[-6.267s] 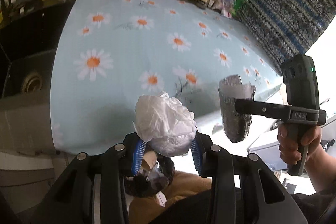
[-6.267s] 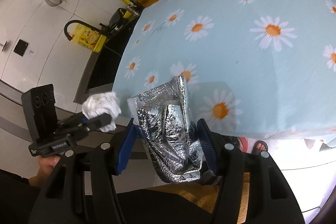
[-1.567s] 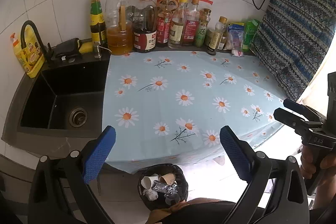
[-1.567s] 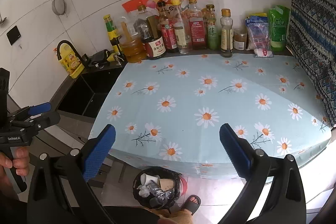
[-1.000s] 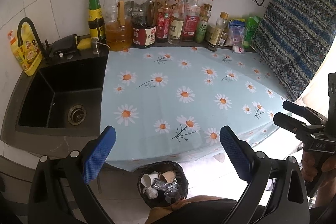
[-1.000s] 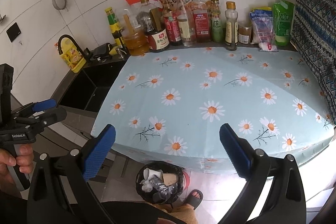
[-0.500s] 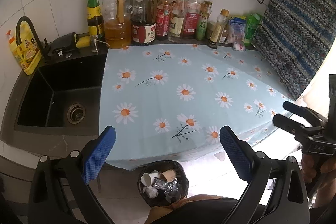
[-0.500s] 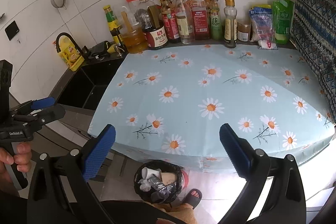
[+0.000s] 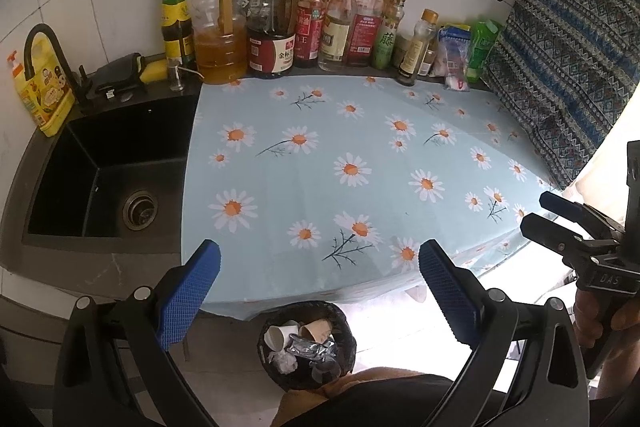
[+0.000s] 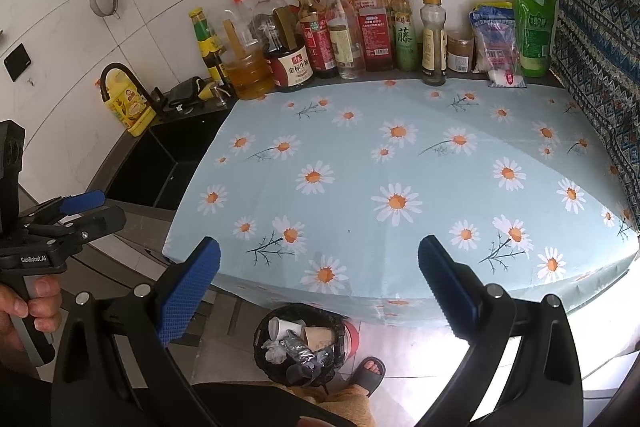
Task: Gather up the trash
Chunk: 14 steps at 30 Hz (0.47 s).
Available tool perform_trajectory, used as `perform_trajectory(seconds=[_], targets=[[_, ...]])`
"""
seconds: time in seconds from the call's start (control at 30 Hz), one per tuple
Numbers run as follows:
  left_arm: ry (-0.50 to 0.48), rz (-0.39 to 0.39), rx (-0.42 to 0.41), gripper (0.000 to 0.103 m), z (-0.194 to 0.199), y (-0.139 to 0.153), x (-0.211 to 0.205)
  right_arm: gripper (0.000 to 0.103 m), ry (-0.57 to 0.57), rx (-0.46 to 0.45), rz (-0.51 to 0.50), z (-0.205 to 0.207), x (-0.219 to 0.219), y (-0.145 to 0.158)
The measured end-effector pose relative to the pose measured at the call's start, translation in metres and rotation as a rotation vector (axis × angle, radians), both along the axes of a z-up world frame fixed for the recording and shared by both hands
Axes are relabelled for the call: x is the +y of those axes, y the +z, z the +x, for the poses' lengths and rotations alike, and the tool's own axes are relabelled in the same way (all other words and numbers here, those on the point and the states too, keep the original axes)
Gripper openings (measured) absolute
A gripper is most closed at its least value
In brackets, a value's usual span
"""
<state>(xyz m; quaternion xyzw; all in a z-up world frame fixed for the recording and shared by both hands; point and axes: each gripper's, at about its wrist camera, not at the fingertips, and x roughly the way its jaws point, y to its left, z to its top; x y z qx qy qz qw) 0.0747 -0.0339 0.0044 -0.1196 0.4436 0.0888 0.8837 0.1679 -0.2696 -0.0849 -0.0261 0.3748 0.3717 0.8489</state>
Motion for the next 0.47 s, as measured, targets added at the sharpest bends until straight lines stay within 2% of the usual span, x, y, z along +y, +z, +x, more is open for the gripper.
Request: perform_trajectory(seconds=[0.2, 0.47], targets=[[-0.018, 0.012, 0.002, 0.096, 0.0034, -0.0003, -0.0045, 0.098, -0.002, 0.002, 0.0, 0.0013, 0.0003, -0.0001], [0.014, -0.001, 0.015, 0.096, 0.0065, -0.0033, 0.0021, 0.098, 0.006, -0.004, 0.003, 0.0025, 0.0041, -0.0003]])
